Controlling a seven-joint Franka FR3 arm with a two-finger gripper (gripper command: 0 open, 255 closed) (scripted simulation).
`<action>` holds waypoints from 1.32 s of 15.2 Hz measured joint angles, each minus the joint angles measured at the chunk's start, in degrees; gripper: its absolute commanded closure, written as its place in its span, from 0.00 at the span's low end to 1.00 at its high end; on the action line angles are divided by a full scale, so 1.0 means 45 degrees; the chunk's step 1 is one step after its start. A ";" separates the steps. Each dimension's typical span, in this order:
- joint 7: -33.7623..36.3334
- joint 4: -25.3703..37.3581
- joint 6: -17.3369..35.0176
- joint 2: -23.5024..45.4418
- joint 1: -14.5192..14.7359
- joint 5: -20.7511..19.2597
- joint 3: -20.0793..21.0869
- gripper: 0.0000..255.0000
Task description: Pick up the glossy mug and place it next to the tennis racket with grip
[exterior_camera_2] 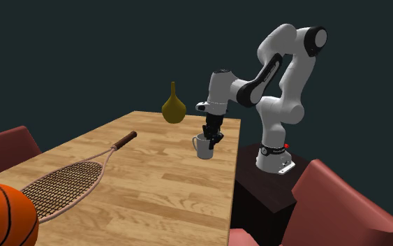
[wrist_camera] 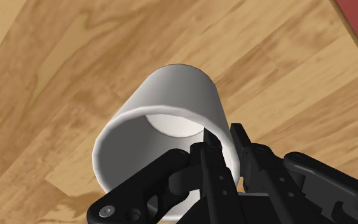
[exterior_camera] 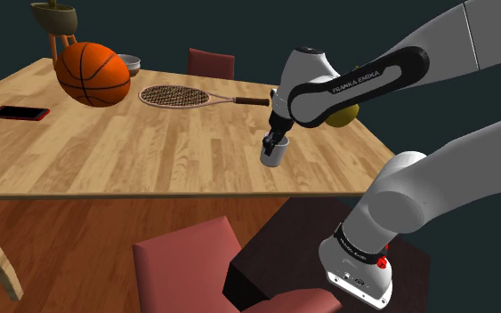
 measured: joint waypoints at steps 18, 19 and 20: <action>-0.0177 0.1228 -0.2668 -0.1452 0.0095 0.0201 0.0056 1.00; -0.0184 0.1368 -0.2887 -0.1530 0.0106 0.0220 0.0067 1.00; -0.0199 0.1502 -0.3107 -0.1614 0.0112 0.0235 0.0072 1.00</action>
